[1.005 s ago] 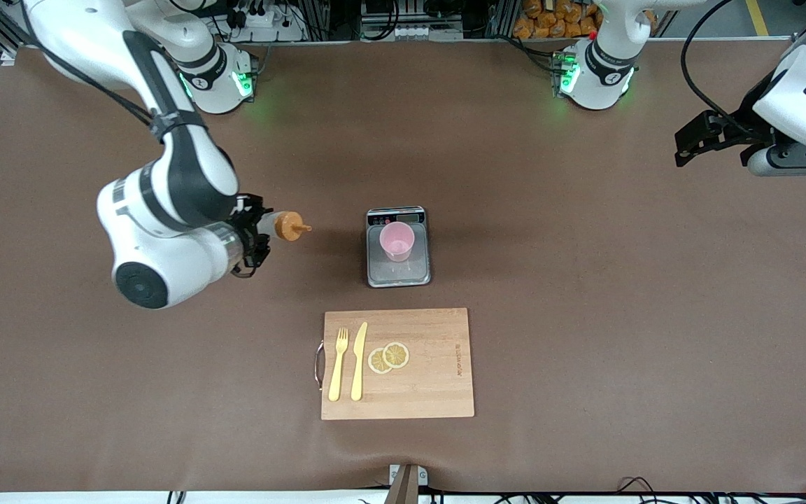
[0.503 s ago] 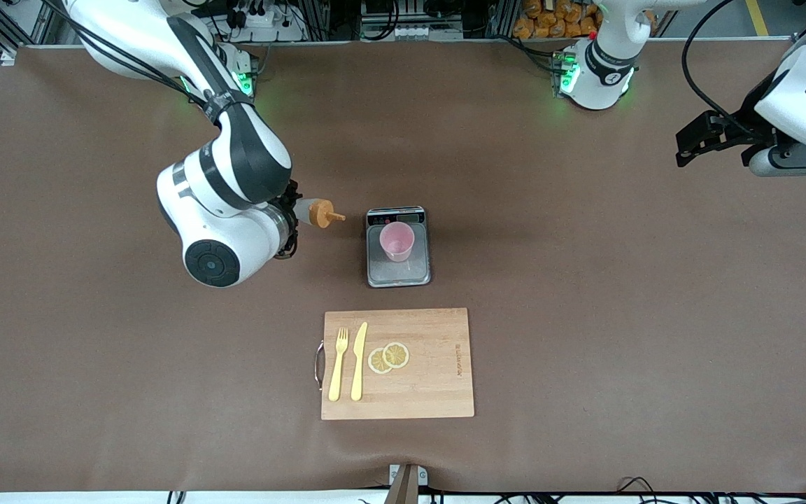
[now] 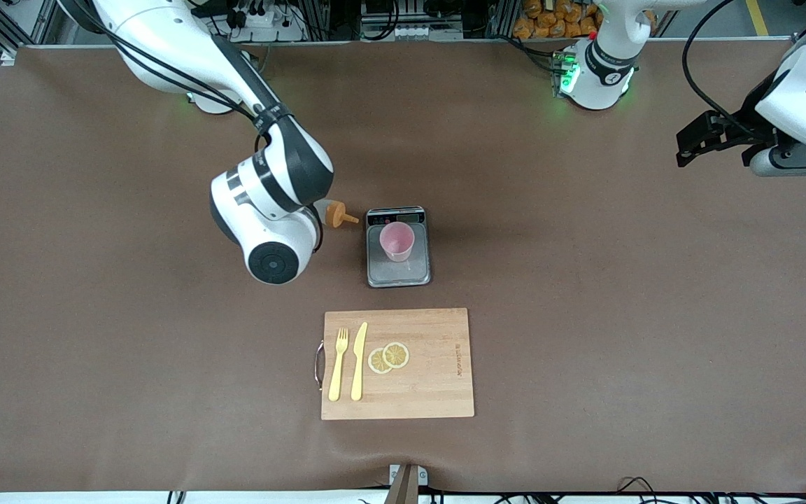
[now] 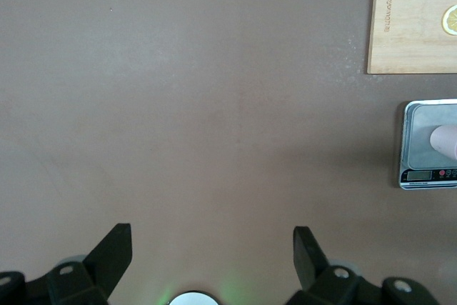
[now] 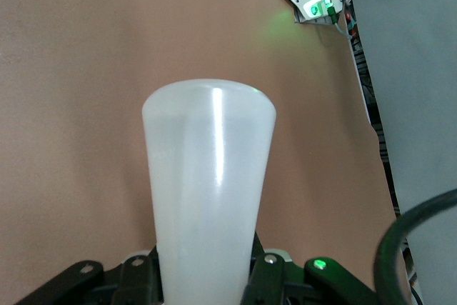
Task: Add sauce to pink cup with both arms
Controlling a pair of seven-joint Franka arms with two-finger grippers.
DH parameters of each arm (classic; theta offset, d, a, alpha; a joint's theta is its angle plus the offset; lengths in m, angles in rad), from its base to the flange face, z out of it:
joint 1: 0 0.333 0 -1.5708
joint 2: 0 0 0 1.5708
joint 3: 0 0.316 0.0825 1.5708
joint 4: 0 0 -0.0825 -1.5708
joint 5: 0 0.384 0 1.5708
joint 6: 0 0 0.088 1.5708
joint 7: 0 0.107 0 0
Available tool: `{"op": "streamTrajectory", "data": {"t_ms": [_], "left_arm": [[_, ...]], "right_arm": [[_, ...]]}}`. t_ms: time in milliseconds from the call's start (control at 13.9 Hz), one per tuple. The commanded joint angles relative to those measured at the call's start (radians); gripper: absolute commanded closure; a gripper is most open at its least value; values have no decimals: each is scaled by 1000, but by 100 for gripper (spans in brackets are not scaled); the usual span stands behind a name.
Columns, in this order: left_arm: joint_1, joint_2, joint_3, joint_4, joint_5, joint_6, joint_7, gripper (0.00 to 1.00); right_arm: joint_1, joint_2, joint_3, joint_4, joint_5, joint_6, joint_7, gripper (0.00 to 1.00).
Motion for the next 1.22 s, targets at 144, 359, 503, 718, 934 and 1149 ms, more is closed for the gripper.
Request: {"op": "streamTrajectory", "data": {"t_ms": [144, 359, 503, 718, 934, 1149], "left_arm": [[11, -9, -4, 7, -17, -17, -12, 0], [11, -9, -4, 7, -17, -17, -11, 0], [11, -9, -4, 7, -17, -17, -11, 0], [11, -11, -4, 7, -17, -17, -12, 0], [12, -9, 3, 9, -18, -15, -11, 0], [11, -9, 3, 9, -17, -14, -12, 0]], "right_arm": [[17, 5, -8, 14, -46, -30, 56, 67], [15, 13, -8, 14, -55, -33, 56, 71], [38, 33, -8, 12, -104, -33, 54, 70], [17, 24, -8, 14, -88, -33, 28, 71], [-38, 10, -2, 16, -55, -54, -79, 71], [-101, -28, -3, 12, -8, -71, -197, 71]]}}
